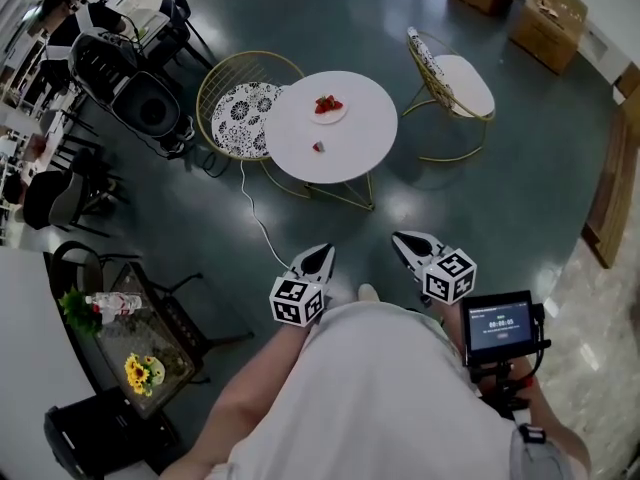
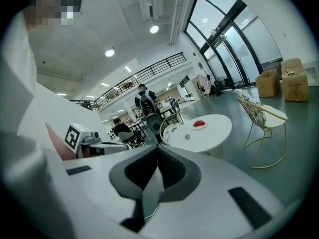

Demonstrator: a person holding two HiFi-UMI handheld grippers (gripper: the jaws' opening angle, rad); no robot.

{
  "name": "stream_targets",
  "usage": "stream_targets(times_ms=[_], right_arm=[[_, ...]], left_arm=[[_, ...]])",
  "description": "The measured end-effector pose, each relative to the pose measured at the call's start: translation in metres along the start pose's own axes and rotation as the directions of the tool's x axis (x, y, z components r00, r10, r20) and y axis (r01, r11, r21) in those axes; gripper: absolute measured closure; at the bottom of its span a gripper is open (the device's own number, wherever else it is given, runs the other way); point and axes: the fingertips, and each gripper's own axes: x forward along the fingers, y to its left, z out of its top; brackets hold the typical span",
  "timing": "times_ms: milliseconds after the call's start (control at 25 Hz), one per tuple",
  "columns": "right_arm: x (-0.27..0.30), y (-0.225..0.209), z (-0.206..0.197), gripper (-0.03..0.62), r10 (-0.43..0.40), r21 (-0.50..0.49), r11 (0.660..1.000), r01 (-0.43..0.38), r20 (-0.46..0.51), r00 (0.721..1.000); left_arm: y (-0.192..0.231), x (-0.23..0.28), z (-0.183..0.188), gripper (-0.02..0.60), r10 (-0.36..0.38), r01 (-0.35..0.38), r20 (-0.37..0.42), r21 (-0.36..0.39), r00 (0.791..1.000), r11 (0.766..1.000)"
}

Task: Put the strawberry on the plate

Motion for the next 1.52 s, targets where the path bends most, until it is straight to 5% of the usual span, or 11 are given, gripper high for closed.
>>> stream_targets(times_ms=[560, 920, 1520], right_arm=[[0.049, -0.013, 0.019, 0.588, -0.015, -0.030, 0.999, 0.013, -0.062, 0.998], [0.073, 0.002, 0.023, 0.588, 0.052, -0.054, 0.997, -0.058, -0.102, 0.993], [0.142, -0.090, 0.089, 0.588, 0.162, -0.059, 0.983, -0.174, -0.162, 0.973]], left_arm=[[0.054, 0.016, 0.015, 0.575, 0.018, -0.015, 0.042, -0.069, 0.999, 0.997], [0.072, -0.004, 0.013, 0.575, 0.087, -0.081, 0.054, -0.107, 0.995, 0.991], [0.118, 0.104, 0.083, 0.575, 0.160, -0.152, 0.051, -0.126, 0.986, 0.980]])
